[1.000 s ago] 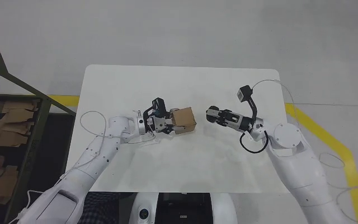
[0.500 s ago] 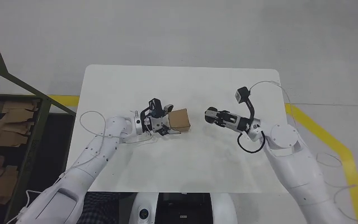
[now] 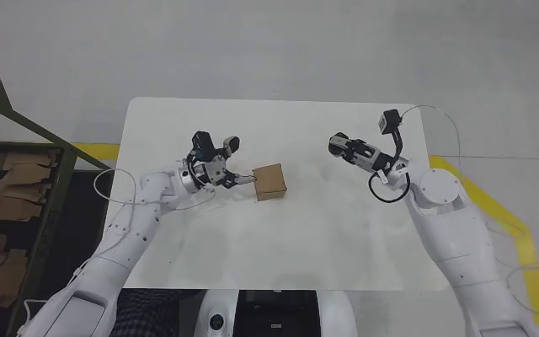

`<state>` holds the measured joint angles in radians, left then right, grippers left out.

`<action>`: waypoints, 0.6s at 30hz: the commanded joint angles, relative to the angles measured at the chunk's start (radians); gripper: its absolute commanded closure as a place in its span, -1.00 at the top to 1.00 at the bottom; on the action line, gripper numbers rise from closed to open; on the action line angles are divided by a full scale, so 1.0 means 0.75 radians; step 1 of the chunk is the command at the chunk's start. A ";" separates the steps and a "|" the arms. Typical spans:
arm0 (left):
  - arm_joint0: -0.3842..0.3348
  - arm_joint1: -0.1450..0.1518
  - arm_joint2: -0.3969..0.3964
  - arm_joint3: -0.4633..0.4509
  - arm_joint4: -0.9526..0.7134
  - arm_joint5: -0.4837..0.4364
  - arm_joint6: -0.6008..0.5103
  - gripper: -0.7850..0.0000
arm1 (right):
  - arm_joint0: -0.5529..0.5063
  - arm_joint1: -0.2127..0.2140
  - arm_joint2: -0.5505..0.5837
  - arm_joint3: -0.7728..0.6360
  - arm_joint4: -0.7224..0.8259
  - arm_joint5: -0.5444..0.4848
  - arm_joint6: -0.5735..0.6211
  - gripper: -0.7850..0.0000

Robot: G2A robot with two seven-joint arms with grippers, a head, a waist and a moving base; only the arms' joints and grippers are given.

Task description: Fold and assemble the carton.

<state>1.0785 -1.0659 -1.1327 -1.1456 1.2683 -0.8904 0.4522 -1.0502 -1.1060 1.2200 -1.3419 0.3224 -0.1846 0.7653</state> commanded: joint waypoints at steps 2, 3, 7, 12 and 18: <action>0.001 0.008 -0.062 0.023 -0.092 0.018 -0.025 1.00 | 0.064 0.000 0.031 0.091 -0.013 -0.013 -0.044 -0.91; 0.002 0.011 -0.084 0.030 -0.118 0.025 -0.033 1.00 | 0.085 0.001 0.042 0.124 -0.027 -0.019 -0.062 -0.87; 0.010 0.027 -0.181 0.059 -0.234 0.060 -0.102 1.00 | 0.159 0.004 0.083 0.239 -0.070 -0.040 -0.125 -0.79; 0.020 0.044 -0.288 0.089 -0.400 0.084 -0.227 1.00 | 0.203 0.017 0.146 0.332 -0.168 -0.078 -0.235 -0.65; 0.075 0.066 -0.415 0.079 -0.517 0.118 -0.266 1.00 | 0.173 0.041 0.241 0.345 -0.331 -0.128 -0.416 -0.58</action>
<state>1.1239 -1.0193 -1.4279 -1.0832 0.8934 -0.8082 0.2561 -0.9129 -1.0778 1.3888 -1.0794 0.0957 -0.2752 0.4832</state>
